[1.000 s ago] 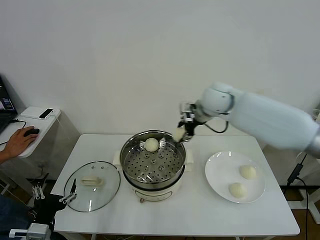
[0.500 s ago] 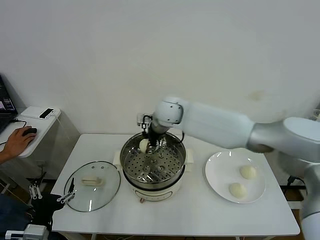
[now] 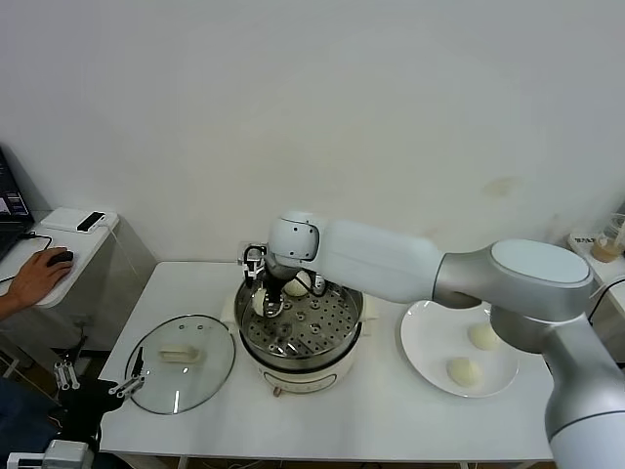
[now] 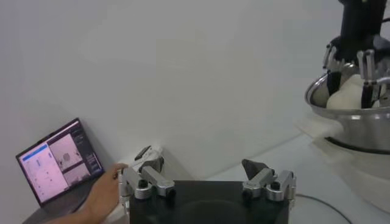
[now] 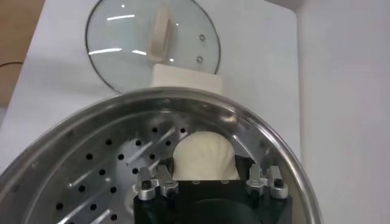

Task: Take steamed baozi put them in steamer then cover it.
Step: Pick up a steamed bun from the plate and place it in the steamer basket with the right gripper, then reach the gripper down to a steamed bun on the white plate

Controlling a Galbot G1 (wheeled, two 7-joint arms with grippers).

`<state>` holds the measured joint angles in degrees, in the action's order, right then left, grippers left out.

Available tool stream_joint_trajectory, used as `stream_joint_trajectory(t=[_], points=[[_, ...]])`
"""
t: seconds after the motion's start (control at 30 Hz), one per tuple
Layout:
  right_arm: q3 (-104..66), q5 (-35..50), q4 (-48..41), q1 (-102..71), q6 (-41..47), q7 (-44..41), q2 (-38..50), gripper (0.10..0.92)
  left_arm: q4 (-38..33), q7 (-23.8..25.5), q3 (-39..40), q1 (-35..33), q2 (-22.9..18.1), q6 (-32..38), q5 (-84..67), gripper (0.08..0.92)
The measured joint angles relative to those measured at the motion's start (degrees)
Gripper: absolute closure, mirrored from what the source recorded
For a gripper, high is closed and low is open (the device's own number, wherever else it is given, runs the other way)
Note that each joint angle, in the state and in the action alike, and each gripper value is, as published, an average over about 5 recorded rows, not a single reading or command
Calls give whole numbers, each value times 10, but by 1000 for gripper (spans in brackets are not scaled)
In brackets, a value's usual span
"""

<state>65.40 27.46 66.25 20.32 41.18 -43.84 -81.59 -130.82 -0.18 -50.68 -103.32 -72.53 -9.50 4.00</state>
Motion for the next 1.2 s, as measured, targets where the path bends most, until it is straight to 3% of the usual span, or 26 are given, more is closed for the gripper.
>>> stream_joint_trajectory(t=[0.13, 0.4, 0.73, 1.2], points=[[3, -2, 3, 0, 1, -4, 0, 369, -1, 0, -1, -1, 0, 0, 0, 177], [5, -17, 29, 25, -3, -35, 25, 209, 4, 0, -1, 3, 2, 0, 0, 177], [5, -75, 101, 88, -53, -122, 123, 202, 10, 2, -2, 10, 11, -4, -3, 177], [-19, -178, 236, 87, -123, -206, 378, 203, 18, 6, 13, 21, 20, -9, 0, 177]])
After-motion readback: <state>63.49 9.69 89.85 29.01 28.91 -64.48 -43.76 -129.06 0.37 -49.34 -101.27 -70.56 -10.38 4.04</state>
